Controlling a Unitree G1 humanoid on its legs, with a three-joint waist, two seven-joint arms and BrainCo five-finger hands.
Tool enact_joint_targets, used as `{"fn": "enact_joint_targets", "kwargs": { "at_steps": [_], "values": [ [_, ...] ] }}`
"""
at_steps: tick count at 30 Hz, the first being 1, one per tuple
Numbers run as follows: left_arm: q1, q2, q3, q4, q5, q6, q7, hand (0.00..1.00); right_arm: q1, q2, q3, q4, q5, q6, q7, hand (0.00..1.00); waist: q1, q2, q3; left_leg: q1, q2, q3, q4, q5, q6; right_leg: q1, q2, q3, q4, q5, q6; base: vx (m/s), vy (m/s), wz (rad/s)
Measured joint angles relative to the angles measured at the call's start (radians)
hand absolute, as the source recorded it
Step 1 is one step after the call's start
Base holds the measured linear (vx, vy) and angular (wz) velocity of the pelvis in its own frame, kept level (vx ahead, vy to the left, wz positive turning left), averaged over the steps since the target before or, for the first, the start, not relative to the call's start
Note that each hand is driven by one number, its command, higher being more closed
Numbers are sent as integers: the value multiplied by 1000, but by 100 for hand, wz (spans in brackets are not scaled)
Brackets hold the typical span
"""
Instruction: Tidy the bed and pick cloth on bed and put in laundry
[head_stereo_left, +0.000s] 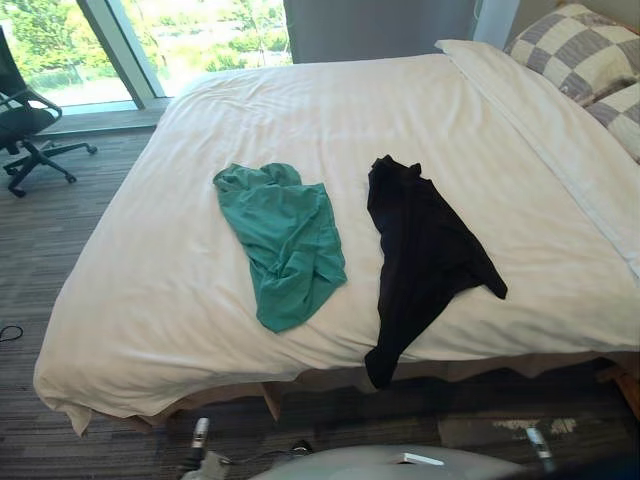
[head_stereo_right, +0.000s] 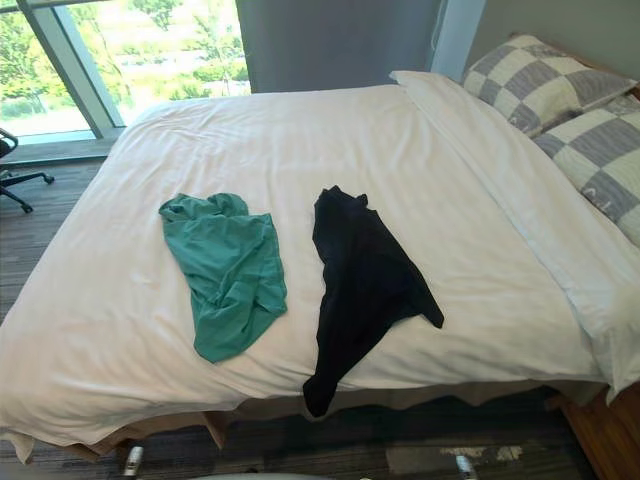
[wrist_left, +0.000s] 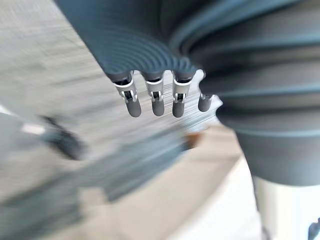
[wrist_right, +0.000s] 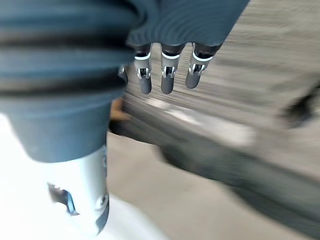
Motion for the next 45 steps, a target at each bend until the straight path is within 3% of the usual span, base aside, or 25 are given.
{"fn": "enact_joint_targets", "kwargs": {
  "at_steps": [3, 7, 10, 11, 12, 13, 14, 15, 16, 17, 18, 20, 23, 25, 26, 28, 34, 38, 45],
  "values": [
    [-22, 99, 114, -102, -24, -6, -15, 0, -14, -41, -81, -140, -5, -51, -23, 0, 5, -21, -20, 1, -5, -2, 0, -6, -3, 3, -2, -4, 1, -3, 6, 116, -11, 9],
    [-15, 175, 143, -274, -22, -41, -66, 0, -22, -102, -142, -372, -55, -106, -1, 0, 4, -41, -37, 3, -9, -8, 1, -8, -5, 16, -5, -17, 1, -3, 5, 91, -8, 11],
    [-7, 201, 139, -409, 34, -70, -97, 0, -29, -155, -162, -534, -103, -109, 20, 0, 2, -43, -41, 2, -8, -8, 1, -8, -5, 16, -4, -16, 1, -3, 5, 21, -8, 5],
    [8, 209, 133, -478, 71, -95, -101, 0, -34, -170, -164, -633, -144, -107, 29, 0, 0, -49, -44, 3, -4, -8, 1, -9, -5, 16, -3, -14, 1, -3, 5, -5, -24, -3],
    [23, 204, 110, -529, 98, -135, -106, 0, -36, -181, -154, -728, -191, -107, 44, 0, 0, -43, -45, 3, -2, -6, 1, -12, -5, 14, -3, -9, 1, -3, 5, -14, -23, -5],
    [30, 202, 93, -548, 119, -148, -104, 0, -36, -184, -145, -770, -209, -106, 51, 0, 0, -33, -43, 3, -2, -4, 1, -13, -5, 13, -4, -6, 1, -3, 5, -24, -13, -8],
    [41, 202, 40, -572, 248, -181, -34, 0, -48, -191, -120, -833, -248, -86, 60, 0, -1, -37, -45, 4, -2, -2, 1, -15, -4, 12, -4, -1, 1, -3, 5, -28, 0, -7],
    [41, 205, 7, -588, 388, -178, 53, 0, -59, -198, -95, -852, -271, -71, 78, 0, -4, -32, -43, 3, -3, -2, 2, -16, -4, 11, -4, 1, 1, -3, 5, -28, 0, -5],
    [39, 205, -2, -603, 426, -176, 76, 0, -65, -203, -82, -852, -279, -62, 85, 0, -5, -31, -42, 4, -3, 0, 3, -18, -3, 10, -4, 3, 1, -3, 5, -16, -1, -6],
    [37, 205, -15, -636, 420, -263, 32, 0, -74, -214, -52, -854, -284, -27, 96, 0, -5, -32, -42, 8, -2, 7, 6, -19, -3, 6, -3, 9, 1, -3, 5, -5, 1, -19],
    [47, 205, -38, -723, 406, -388, -54, 0, -79, -219, -12, -858, -301, 7, 114, 0, 2, -37, -45, 9, 0, 20, 6, -19, -3, -7, -1, 33, 1, -3, 5, -17, 3, -24],
    [45, 227, -93, -869, 458, -395, -69, 0, -78, -211, 52, -901, -332, 38, 131, 0, 1, -36, -45, 10, 0, 26, 6, -19, -4, -8, 0, 51, 2, -3, 4, -22, 1, -22],
    [40, 230, -238, -1046, 619, -352, -60, 0, -69, -161, 187, -1019, -435, 59, 172, 0, -7, -5, -42, 20, -6, 55, 6, -23, 0, -23, -1, 96, 10, -2, 5, -29, 7, -39],
    [41, 207, -324, -1071, 695, -264, -61, 0, -53, -134, 252, -1035, -485, 79, 199, 0, -25, 10, -42, 26, -11, 67, 6, -26, 2, -24, -4, 109, 10, -2, 6, -4, 9, -15],
    [41, 202, -337, -1070, 712, -243, -62, 0, -50, -134, 268, -1035, -496, 89, 206, 0, -28, 13, -41, 29, -11, 72, 6, -27, 2, -24, -3, 113, 10, -2, 6, 5, 3, -24],
    [33, 181, -353, -1066, 761, -163, -85, 0, -44, -133, 306, -1038, -536, 117, 239, 0, -37, 15, -40, 37, -9, 83, 6, -30, -1, -24, 3, 126, 10, -1, 6, -8, -14, -19],
    [9, 190, -384, -998, 768, -36, -136, 0, -52, -134, 378, -1093, -550, 182, 293, 0, -25, -5, -33, 33, 4, 110, 6, -28, -4, -52, 19, 160, 11, 12, 8, -3, -29, -13],
    [-35, 246, -388, -948, 770, 11, -140, 0, -53, -136, 394, -1093, -550, 221, 310, 0, -26, -12, -27, 29, 4, 120, 6, -28, -4, -62, 19, 168, 11, 15, 7, -12, -10, -7],
    [-207, 396, -389, -775, 771, 63, -136, 0, -114, -151, 409, -1093, -534, 225, 312, 0, -36, -3, -11, -66, 7, 158, 7, -16, 5, -182, 23, 223, 31, 24, -3, -31, -2, -14]
  ]
}}
